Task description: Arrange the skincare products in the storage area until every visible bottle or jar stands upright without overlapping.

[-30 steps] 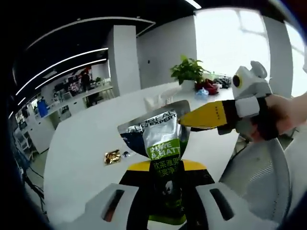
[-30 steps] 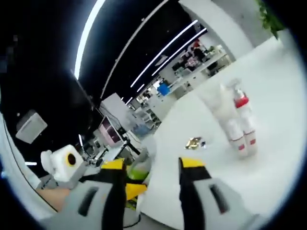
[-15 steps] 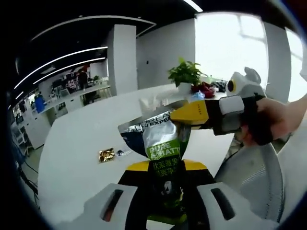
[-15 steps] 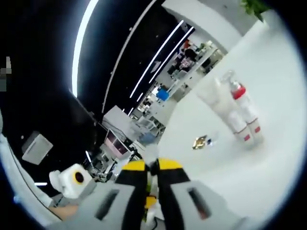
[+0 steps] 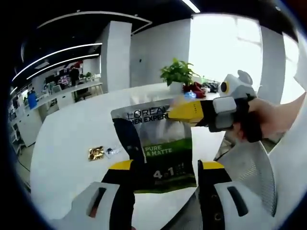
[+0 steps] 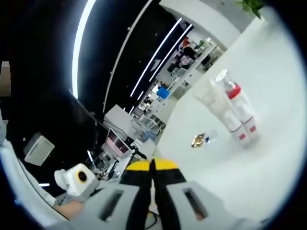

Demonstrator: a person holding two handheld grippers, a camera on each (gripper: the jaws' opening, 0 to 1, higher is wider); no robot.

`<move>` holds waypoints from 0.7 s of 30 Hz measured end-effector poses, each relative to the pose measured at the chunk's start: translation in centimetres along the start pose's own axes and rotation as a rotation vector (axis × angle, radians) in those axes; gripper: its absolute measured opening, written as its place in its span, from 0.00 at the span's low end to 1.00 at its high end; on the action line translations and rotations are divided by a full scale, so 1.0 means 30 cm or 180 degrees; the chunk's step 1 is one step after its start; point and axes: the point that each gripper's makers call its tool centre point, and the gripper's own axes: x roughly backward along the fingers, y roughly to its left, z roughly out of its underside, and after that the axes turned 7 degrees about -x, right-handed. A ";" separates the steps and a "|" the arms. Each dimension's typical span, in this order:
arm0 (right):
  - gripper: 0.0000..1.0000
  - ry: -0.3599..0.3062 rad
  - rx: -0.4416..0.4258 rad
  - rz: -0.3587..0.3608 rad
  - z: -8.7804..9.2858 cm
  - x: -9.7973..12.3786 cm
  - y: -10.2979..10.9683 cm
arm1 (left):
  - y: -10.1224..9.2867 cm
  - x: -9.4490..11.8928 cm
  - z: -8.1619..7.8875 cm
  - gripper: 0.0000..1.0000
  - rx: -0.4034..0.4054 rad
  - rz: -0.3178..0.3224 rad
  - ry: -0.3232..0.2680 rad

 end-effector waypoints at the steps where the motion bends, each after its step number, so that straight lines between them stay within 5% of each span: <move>1: 0.01 0.0021 0.0005 -0.0026 -0.002 0.004 0.004 | 0.008 0.005 0.001 0.54 0.0062 0.0011 -0.0009; 6: 0.01 0.0206 0.0108 -0.0416 -0.009 0.034 0.090 | 0.048 0.028 -0.020 0.66 0.0430 0.0096 -0.0193; 11: 0.01 0.0494 0.0175 -0.0974 -0.010 0.070 0.220 | 0.012 0.049 -0.064 0.68 0.0696 0.0677 -0.0387; 15: 0.01 0.0621 0.0129 -0.1188 -0.017 0.082 0.263 | -0.046 0.075 -0.095 0.50 0.0700 0.1176 -0.0459; 18: 0.01 0.0619 0.0219 -0.1161 -0.032 0.074 0.253 | -0.068 0.086 -0.109 0.26 0.0648 0.1298 -0.0510; 21: 0.01 0.0528 0.0209 -0.1106 -0.064 0.056 0.231 | -0.081 0.088 -0.105 0.19 0.0814 0.1347 -0.0495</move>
